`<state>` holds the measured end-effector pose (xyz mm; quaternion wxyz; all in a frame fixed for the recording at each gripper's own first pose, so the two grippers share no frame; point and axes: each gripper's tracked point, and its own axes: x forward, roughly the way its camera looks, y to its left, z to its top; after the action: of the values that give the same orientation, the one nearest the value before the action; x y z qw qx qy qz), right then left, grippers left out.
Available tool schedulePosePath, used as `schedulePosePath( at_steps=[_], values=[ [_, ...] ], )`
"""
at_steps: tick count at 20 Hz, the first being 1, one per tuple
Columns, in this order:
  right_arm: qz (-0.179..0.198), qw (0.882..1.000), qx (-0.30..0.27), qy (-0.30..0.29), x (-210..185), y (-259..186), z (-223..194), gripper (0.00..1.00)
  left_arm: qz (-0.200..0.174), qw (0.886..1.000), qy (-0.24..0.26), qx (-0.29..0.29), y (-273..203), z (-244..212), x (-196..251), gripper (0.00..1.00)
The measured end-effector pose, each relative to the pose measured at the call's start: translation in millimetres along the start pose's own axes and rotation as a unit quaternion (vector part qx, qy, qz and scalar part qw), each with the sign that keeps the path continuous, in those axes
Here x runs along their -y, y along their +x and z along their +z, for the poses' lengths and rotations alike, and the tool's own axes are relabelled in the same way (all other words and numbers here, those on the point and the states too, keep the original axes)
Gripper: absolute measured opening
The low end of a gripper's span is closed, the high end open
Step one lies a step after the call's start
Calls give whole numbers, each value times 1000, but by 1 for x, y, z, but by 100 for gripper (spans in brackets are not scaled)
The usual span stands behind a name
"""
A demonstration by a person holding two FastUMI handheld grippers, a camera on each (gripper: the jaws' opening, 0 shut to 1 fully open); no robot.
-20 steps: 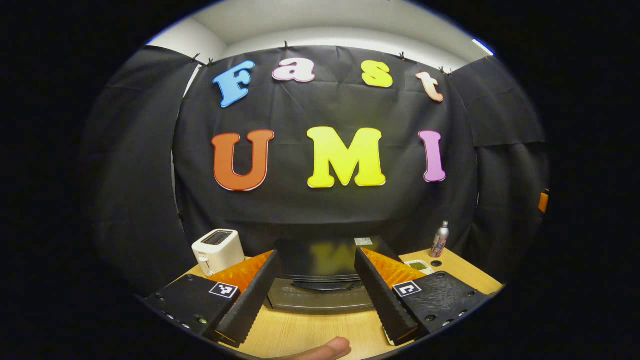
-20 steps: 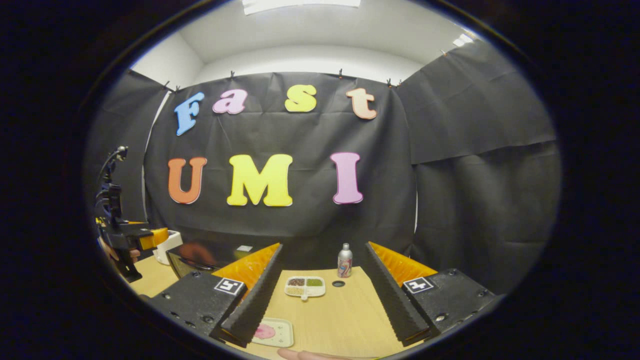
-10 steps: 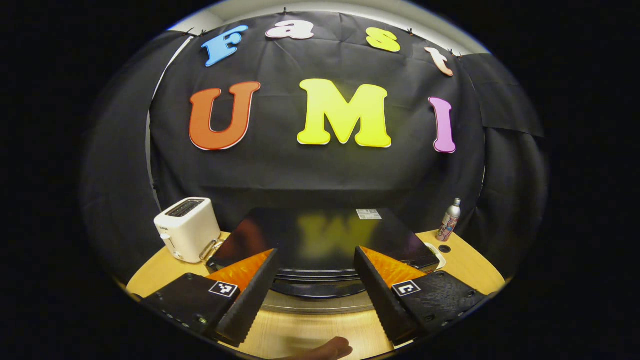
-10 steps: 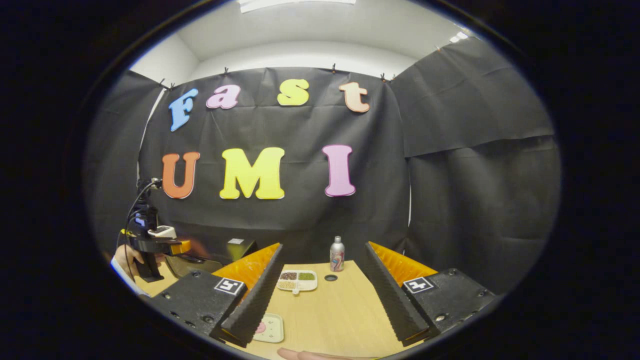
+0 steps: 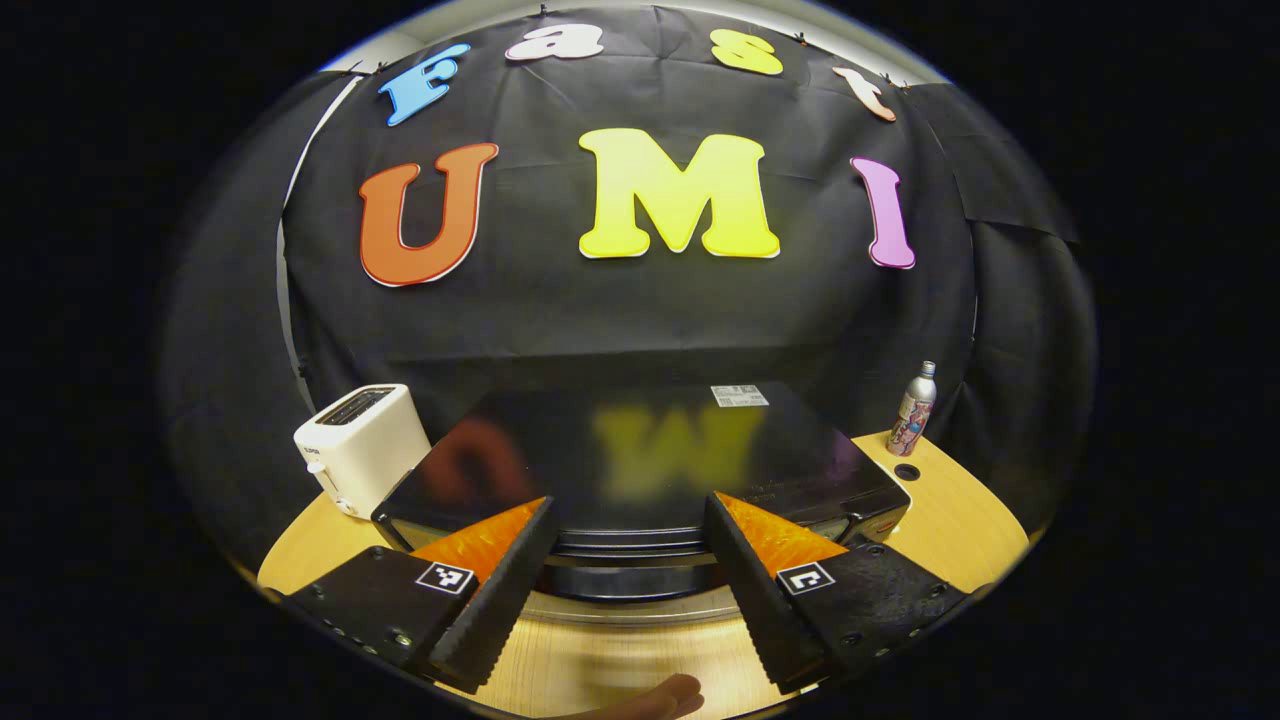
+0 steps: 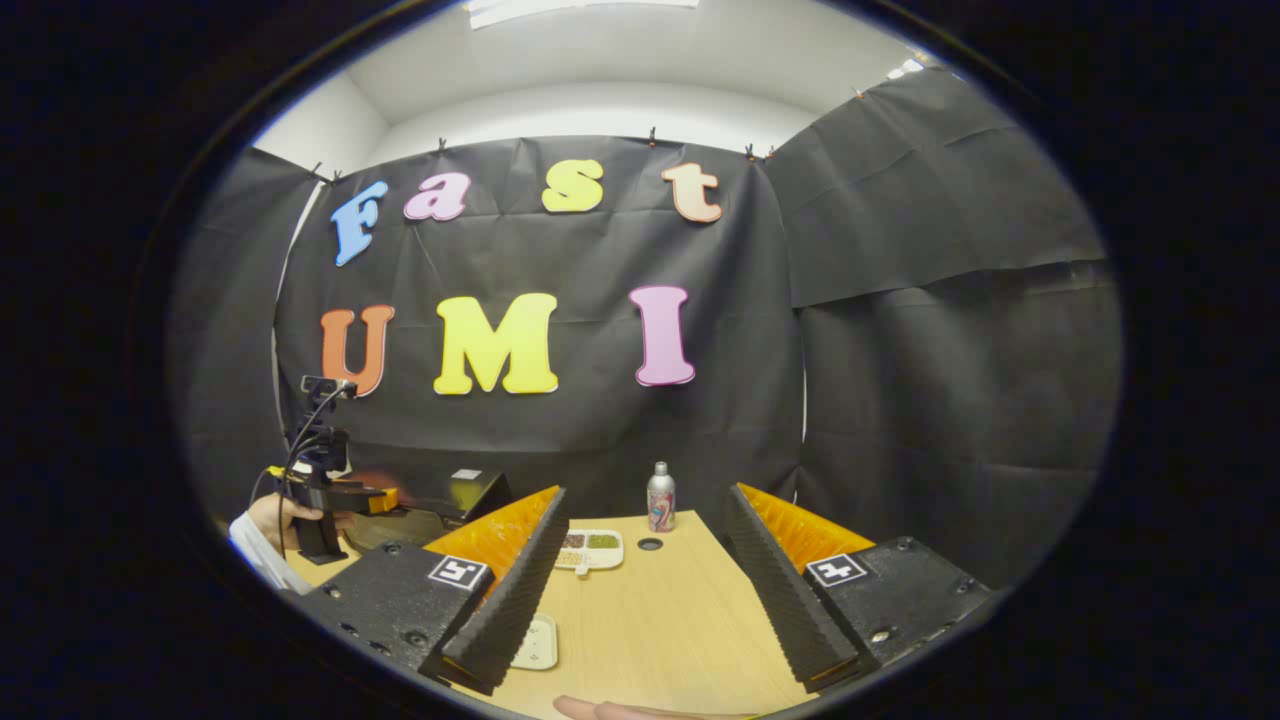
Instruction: Open the electric oven with the left hand, put the food in, and close the electric oven.
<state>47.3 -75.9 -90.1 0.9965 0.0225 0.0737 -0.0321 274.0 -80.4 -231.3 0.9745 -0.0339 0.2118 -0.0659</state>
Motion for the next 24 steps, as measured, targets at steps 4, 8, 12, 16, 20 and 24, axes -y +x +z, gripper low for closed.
schedulePosePath(
  at_steps=[4, 8, 12, 16, 20, 24],
  values=[
    [-1, 1000, 1, 7, 3, -22, 4, 96, -7, 1000, 4, -1, 0, 0, 0, 95],
    [0, 1000, 7, 6, 4, -47, 8, 96, -3, 1000, 3, -1, -3, -2, -1, 95],
    [-2, 1000, 12, 6, 6, -66, 10, 100, 3, 1000, 13, -6, -19, -9, -2, 96],
    [0, 1000, 14, 6, 6, -80, 11, 100, -3, 1000, 11, -10, -32, -17, -1, 95],
    [2, 1000, 17, 5, 4, -90, 12, 96, -4, 1000, 10, -12, -51, -28, -1, 96],
    [3, 1000, 19, 6, 3, -98, 12, 96, -9, 1000, 9, -12, -69, -42, 0, 96]
  ],
)
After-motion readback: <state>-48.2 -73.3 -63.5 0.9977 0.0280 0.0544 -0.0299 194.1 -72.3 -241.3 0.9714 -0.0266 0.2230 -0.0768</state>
